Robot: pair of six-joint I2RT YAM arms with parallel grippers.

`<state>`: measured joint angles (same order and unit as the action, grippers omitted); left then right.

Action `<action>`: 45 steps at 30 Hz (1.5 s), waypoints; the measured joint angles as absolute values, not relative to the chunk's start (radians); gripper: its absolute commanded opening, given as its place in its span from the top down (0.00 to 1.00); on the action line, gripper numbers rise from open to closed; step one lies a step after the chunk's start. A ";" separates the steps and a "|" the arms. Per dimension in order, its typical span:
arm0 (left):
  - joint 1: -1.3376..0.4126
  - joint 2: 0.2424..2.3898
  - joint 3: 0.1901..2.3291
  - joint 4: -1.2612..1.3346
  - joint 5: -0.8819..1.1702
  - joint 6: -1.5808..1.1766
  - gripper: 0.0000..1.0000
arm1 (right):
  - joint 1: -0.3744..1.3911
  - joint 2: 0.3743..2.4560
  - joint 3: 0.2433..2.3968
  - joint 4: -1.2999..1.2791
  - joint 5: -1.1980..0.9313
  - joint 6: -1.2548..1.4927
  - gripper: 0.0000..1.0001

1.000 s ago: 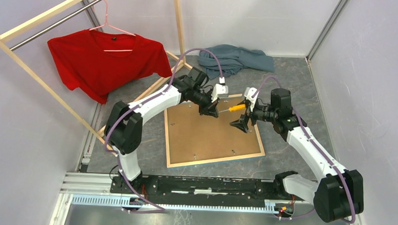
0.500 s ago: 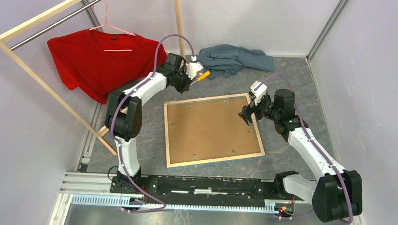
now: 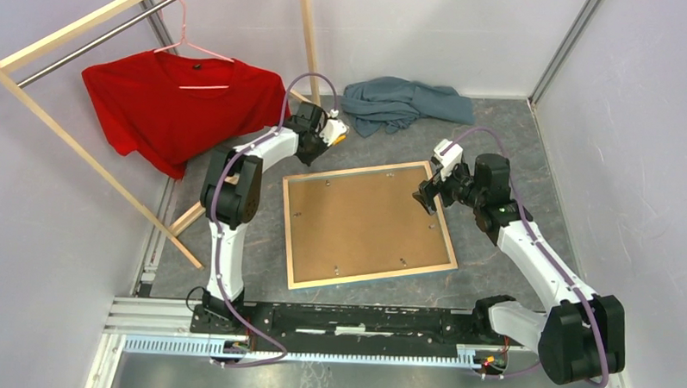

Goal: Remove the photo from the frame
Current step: Place the screwdriver at the center of the board.

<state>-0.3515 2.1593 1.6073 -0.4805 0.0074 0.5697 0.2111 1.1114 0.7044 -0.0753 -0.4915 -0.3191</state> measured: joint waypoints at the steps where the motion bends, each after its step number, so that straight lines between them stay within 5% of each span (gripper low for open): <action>1: -0.350 2.160 1.610 -0.477 -0.005 0.568 0.98 | 0.210 1.111 0.704 -0.075 -0.491 -0.319 0.02; 7: -0.336 2.178 1.627 -0.450 -0.083 0.535 0.97 | 0.207 1.104 0.704 -0.075 -0.487 -0.319 0.02; 17: -0.333 2.214 1.669 -0.439 -0.152 0.511 0.64 | 0.207 1.100 0.704 -0.075 -0.487 -0.322 0.02; 32: -0.332 2.195 1.679 -0.452 -0.094 0.458 0.38 | 0.207 1.098 0.701 -0.075 -0.485 -0.338 0.02; 45: -0.350 1.785 1.490 -0.505 0.171 0.439 0.20 | 0.206 1.100 0.693 -0.075 -0.403 -0.370 0.06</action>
